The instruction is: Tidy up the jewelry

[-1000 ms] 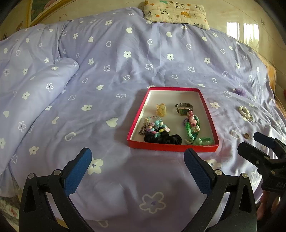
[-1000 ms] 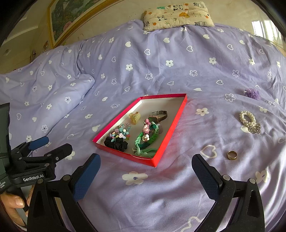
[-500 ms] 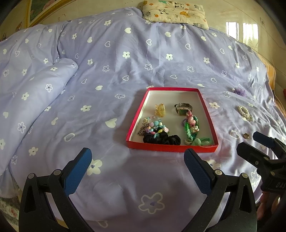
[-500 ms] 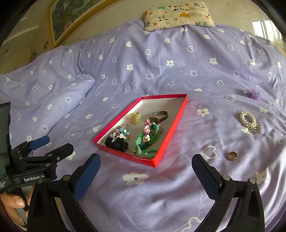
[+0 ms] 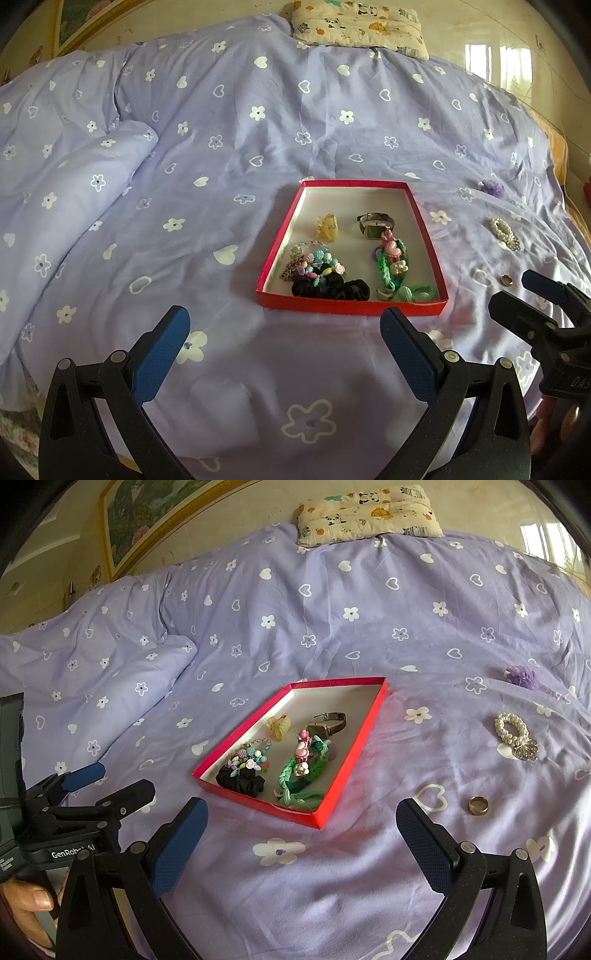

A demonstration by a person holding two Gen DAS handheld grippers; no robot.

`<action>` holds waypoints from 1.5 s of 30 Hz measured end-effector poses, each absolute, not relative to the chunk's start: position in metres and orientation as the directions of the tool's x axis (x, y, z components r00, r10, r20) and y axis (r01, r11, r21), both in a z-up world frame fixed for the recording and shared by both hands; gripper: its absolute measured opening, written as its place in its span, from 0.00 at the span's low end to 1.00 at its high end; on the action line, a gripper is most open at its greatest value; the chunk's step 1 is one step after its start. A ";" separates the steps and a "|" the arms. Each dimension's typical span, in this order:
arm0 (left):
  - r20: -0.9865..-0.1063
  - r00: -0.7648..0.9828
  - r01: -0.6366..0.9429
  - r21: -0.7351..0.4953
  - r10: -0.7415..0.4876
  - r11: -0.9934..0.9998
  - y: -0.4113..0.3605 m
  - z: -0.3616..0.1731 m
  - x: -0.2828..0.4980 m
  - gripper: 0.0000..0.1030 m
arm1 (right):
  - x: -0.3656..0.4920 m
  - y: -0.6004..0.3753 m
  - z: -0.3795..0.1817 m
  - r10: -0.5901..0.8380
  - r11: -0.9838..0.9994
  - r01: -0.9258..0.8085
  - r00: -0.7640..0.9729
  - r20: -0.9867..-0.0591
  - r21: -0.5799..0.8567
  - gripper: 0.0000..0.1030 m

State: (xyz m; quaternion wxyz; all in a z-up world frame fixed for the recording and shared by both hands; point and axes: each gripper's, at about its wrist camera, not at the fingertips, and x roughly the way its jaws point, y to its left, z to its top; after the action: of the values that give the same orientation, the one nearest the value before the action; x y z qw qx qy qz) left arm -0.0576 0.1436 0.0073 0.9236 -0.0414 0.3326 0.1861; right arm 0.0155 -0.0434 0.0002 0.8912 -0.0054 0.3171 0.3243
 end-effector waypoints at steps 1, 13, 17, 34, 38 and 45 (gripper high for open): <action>-0.629 0.710 -0.371 0.048 0.317 0.927 0.143 0.007 -0.058 1.00 | 0.015 -0.043 0.001 0.575 0.790 -0.581 0.589 -0.568 0.196 1.00; -0.630 0.709 -0.371 0.049 0.317 0.927 0.142 0.007 -0.056 1.00 | 0.016 -0.045 0.002 0.576 0.790 -0.580 0.592 -0.565 0.197 1.00; -0.630 0.709 -0.371 0.049 0.317 0.927 0.142 0.007 -0.056 1.00 | 0.016 -0.044 0.002 0.576 0.790 -0.581 0.591 -0.565 0.198 1.00; -0.640 0.705 -0.368 0.038 0.305 0.929 0.140 0.004 -0.053 1.00 | 0.019 -0.046 -0.001 0.574 0.790 -0.579 0.584 -0.574 0.201 1.00; -0.646 0.703 -0.362 0.035 0.297 0.932 0.139 0.000 -0.049 1.00 | 0.022 -0.044 -0.004 0.574 0.789 -0.580 0.579 -0.579 0.202 1.00; -0.647 0.702 -0.359 0.041 0.298 0.933 0.138 0.000 -0.046 1.00 | 0.025 -0.043 -0.007 0.579 0.785 -0.582 0.570 -0.583 0.211 1.00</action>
State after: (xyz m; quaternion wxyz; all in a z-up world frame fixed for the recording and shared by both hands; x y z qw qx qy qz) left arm -0.0463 0.1380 -0.0002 0.9214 -0.0439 0.3424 0.1782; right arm 0.0251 -0.0426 -0.0071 0.8860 -0.0022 0.3281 0.3275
